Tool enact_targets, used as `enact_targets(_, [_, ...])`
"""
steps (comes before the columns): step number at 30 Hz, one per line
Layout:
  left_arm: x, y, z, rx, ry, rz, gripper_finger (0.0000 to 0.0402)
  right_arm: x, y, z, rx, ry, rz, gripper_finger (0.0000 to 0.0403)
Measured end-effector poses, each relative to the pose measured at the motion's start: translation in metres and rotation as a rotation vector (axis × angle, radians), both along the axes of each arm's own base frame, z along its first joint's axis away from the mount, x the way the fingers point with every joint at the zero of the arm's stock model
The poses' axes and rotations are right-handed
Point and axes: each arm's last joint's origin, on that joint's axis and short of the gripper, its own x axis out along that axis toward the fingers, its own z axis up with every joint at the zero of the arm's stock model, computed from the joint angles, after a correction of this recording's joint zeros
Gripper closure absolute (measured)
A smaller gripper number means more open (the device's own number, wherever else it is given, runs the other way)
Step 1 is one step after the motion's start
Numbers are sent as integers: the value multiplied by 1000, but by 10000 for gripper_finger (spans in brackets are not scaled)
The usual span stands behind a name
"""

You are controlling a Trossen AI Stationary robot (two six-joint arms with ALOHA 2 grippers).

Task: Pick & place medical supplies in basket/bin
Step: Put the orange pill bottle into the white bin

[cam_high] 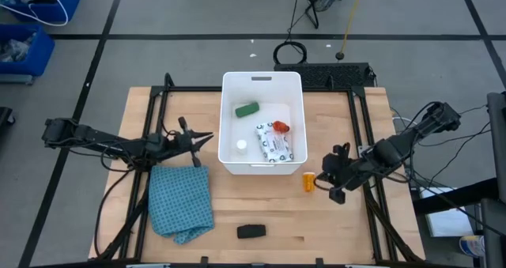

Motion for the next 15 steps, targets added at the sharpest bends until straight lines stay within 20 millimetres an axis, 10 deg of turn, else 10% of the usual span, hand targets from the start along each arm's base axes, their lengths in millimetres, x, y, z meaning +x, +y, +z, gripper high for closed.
enact_targets(15, [0,0,-1,173,75,3,360,9,-10,-4,320,30,-480,359])
